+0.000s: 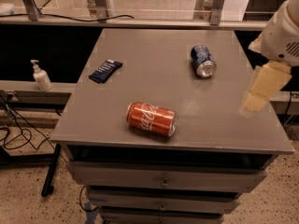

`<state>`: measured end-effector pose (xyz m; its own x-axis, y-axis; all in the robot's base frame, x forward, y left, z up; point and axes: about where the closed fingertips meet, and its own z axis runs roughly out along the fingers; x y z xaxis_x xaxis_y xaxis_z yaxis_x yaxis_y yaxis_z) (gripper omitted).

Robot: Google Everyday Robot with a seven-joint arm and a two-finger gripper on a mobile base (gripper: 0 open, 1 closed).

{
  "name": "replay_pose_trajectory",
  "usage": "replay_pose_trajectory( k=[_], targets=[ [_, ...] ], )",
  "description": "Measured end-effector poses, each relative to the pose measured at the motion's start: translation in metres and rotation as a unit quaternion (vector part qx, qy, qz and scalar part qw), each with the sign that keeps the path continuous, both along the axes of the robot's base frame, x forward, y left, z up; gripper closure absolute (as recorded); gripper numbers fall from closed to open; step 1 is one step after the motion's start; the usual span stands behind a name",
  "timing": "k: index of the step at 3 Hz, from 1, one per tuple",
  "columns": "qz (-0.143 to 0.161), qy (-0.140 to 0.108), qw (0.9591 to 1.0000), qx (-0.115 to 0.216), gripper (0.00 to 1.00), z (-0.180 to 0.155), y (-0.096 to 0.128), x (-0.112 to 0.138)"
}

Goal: Place pepsi can upright

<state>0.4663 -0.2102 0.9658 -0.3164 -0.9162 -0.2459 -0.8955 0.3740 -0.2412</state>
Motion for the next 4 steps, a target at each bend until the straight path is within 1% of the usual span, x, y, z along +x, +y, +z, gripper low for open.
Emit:
replay_pose_trajectory(
  k=[1,2,3,4],
  targets=[
    [-0.065,0.006,0.9978,0.012,0.0,-0.017,0.009,0.036],
    [-0.133,-0.012,0.991,0.014,0.0,-0.025,0.018,0.068],
    [-0.171,-0.01,0.9849,0.026,0.0,-0.025,0.018,0.068],
    [-0.171,-0.01,0.9849,0.026,0.0,-0.025,0.018,0.068]
  ],
)
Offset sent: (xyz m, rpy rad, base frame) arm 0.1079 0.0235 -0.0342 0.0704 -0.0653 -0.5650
